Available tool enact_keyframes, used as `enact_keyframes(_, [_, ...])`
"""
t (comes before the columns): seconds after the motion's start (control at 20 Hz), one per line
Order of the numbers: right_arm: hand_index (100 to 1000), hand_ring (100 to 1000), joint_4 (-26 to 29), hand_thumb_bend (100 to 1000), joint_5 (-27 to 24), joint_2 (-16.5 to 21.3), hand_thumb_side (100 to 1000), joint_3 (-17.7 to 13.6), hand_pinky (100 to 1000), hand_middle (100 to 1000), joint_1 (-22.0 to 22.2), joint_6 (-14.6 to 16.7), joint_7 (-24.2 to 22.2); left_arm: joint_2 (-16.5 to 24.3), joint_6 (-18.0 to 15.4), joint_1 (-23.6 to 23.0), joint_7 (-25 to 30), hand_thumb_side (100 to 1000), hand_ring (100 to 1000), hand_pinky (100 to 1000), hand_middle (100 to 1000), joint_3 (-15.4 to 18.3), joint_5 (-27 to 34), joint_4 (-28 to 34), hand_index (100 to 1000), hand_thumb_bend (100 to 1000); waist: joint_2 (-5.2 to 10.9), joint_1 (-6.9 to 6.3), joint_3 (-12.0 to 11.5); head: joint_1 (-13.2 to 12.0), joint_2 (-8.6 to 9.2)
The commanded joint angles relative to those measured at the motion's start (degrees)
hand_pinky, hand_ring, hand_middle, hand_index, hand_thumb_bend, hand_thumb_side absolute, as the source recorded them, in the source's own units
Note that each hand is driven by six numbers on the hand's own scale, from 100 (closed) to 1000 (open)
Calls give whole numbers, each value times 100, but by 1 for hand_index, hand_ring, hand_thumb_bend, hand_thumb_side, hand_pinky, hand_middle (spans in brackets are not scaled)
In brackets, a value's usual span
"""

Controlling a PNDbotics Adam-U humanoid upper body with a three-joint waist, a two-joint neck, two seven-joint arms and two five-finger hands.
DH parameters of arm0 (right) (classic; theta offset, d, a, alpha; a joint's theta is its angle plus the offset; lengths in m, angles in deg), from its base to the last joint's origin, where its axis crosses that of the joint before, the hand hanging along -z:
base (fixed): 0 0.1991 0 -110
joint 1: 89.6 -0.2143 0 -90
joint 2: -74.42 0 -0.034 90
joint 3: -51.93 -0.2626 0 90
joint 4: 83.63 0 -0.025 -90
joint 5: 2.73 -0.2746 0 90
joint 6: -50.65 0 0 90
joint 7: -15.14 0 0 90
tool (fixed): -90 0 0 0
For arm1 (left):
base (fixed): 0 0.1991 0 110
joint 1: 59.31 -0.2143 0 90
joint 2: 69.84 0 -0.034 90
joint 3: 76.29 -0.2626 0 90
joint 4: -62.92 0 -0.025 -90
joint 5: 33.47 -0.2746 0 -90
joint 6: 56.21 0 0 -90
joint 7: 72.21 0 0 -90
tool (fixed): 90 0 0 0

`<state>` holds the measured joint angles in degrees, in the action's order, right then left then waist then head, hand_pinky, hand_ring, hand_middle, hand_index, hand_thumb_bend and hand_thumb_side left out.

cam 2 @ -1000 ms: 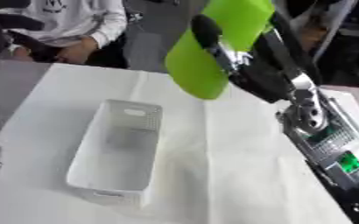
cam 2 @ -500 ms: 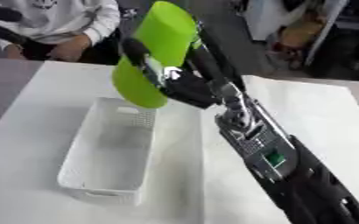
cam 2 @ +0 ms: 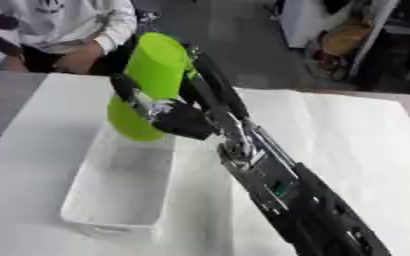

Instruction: Pick up objects on the table and place them in the box.

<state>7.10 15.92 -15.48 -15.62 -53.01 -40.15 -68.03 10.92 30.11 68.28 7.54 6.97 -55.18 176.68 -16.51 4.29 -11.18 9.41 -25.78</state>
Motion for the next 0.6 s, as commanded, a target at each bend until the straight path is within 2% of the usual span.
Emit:
enact_keyframes(0.05, [242, 100, -25, 100, 101, 10, 720, -15, 100, 100, -141, 71, 27, -73, 23, 149, 92, 946, 624, 521, 740, -10, -31, 83, 845, 178, 68, -46, -30, 151, 146])
enact_keyframes(0.1, [242, 100, -50, 100, 119, 8, 792, -10, 100, 100, -149, 87, 33, -103, 37, 161, 114, 950, 624, 520, 741, -7, -49, 83, 851, 178, 47, -58, -47, 178, 210])
enact_keyframes(0.4, [243, 100, -202, 100, 225, -4, 789, -9, 100, 100, -250, 226, 141, -260, 63, 236, 225, 955, 623, 519, 742, -9, -63, 83, 858, 178, -42, -62, -218, 303, 508])
enact_keyframes(0.6, [243, 100, -371, 100, 355, -16, 790, 4, 100, 100, -285, 343, 202, -314, 69, 286, 292, 958, 624, 520, 743, -21, -91, 83, 855, 179, -75, -32, -297, 358, 576])
